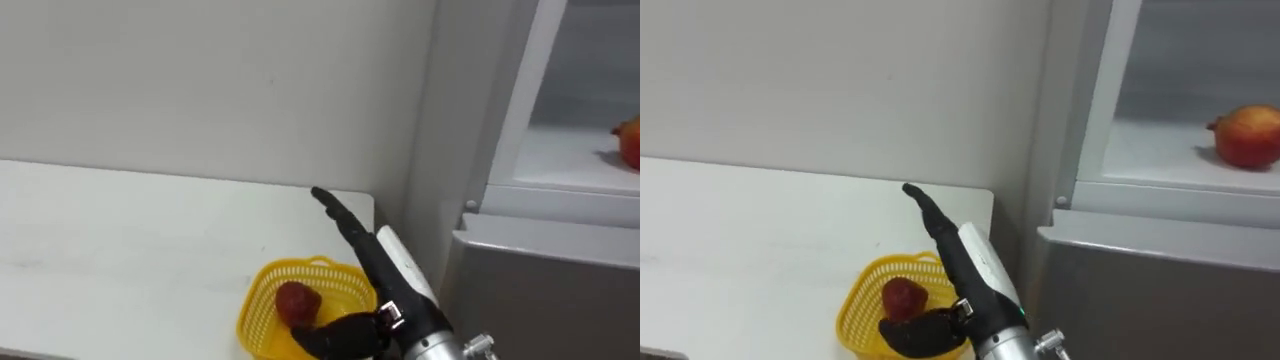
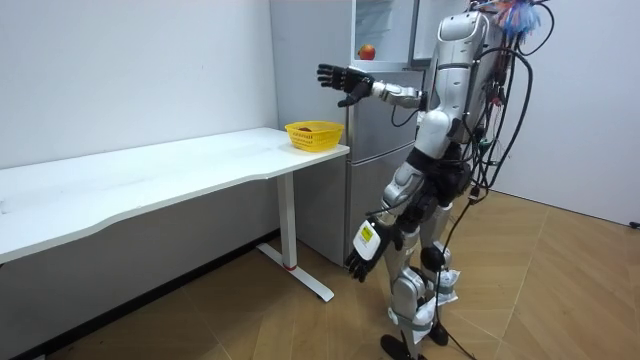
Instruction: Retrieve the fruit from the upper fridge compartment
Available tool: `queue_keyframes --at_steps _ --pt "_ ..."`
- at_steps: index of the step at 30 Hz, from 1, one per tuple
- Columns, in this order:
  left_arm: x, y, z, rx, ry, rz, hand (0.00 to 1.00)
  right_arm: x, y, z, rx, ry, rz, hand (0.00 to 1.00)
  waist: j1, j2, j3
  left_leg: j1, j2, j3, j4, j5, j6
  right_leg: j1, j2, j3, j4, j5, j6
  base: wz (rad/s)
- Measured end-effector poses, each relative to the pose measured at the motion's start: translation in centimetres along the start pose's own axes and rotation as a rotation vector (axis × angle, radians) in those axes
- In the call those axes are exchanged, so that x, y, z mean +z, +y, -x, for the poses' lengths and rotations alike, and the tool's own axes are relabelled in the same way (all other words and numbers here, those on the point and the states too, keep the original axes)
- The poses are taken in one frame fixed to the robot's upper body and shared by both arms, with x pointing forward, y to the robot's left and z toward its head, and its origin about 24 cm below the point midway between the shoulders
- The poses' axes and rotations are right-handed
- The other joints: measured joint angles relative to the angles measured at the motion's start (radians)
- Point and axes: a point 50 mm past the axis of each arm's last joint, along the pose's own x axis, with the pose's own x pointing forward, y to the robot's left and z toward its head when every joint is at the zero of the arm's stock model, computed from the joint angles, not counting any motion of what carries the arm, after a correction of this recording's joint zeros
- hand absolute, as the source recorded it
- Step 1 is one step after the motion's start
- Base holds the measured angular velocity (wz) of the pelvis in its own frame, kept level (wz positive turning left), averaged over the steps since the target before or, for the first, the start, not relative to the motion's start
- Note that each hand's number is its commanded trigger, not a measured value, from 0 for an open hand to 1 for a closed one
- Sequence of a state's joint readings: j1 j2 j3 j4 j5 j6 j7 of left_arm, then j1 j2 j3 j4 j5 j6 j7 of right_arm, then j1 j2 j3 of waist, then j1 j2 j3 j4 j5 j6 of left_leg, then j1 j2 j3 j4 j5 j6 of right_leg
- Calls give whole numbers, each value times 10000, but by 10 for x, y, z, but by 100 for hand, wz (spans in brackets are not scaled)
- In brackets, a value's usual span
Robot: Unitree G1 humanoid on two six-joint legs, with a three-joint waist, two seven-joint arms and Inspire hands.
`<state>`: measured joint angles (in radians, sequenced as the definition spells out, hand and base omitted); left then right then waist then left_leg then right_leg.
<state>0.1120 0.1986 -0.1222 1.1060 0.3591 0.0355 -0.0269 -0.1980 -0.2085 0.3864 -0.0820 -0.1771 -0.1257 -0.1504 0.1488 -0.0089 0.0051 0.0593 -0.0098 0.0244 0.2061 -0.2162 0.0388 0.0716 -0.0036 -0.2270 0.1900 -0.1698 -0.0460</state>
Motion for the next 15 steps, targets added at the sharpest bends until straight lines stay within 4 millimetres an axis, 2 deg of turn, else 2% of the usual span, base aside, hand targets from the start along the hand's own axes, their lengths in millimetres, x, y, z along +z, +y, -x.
queue_keyframes --at_steps 2,3,6,8,10,13,15 --pt "-3 -2 0 -2 93 -17 0 6 -6 3 -307 -233 -479 0 -194 -1 -4 43 23 83 -33 0 -1 -30 31 139 14 9 -2 -19" --pt "-5 -4 0 22 166 -62 0 10 -7 5 -232 -392 -726 0 -410 -3 -5 46 28 114 -35 -1 -1 -33 51 205 -3 23 4 -14" --pt "-6 -10 1 -47 196 -8 0 14 -13 14 -552 -447 -1209 0 -656 37 -9 56 41 299 -38 -9 11 -75 63 333 -2 52 18 -12" --pt "-5 -12 1 -68 190 20 0 15 -16 21 -783 -441 -1237 0 -679 76 -39 31 55 407 -64 -21 22 -172 72 415 30 69 20 -18" --pt "-6 -13 1 9 191 54 0 19 -15 28 -842 -492 -1367 0 -687 118 -27 32 66 505 -93 -22 25 -276 82 556 128 70 20 -21" --pt "-12 -17 2 40 344 184 0 17 -15 42 -1060 -238 -1420 0 -897 146 -109 34 61 580 -123 -21 31 -326 81 633 163 72 26 -8" --pt "-22 -22 4 28 570 237 0 16 -24 48 -1742 -157 -1268 0 -1081 174 -127 52 66 595 -104 -22 33 -330 83 667 196 73 26 -5"
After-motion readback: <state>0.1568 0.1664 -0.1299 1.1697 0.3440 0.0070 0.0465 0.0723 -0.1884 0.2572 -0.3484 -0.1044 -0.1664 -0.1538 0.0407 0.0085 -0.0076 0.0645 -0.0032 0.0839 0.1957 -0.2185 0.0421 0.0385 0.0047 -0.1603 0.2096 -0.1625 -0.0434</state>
